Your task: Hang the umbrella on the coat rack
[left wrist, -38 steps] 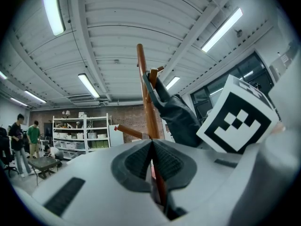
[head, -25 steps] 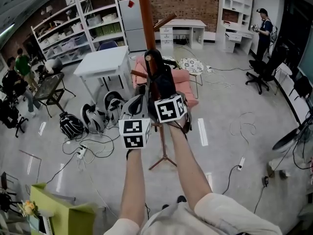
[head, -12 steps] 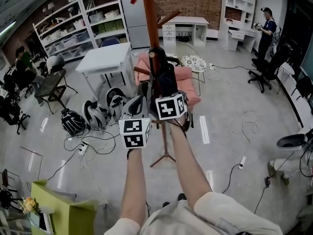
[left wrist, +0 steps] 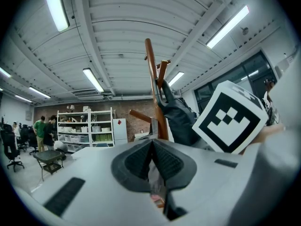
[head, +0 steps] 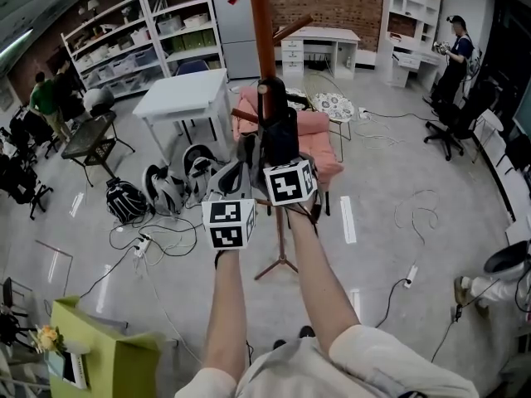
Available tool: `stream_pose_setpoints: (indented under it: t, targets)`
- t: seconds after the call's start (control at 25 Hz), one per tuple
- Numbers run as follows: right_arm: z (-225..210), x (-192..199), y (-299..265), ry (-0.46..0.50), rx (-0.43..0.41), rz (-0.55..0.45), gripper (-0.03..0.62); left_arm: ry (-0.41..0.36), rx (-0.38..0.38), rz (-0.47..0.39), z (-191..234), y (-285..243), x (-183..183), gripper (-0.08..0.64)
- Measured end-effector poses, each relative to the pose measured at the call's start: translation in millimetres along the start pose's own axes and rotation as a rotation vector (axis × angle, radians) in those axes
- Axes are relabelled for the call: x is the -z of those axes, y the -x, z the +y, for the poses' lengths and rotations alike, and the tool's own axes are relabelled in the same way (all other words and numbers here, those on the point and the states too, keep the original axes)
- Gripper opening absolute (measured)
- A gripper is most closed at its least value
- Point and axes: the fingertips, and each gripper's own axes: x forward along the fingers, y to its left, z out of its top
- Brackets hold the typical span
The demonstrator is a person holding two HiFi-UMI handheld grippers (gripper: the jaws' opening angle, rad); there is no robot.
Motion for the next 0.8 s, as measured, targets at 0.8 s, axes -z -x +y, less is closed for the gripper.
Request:
stream_pose_setpoints:
  t: [0.8]
  targets:
    - [21,-7,59,-0.091,-0.216,-0.193,0.310,0.026,0.000,-0.009,-27,25,2,0.008]
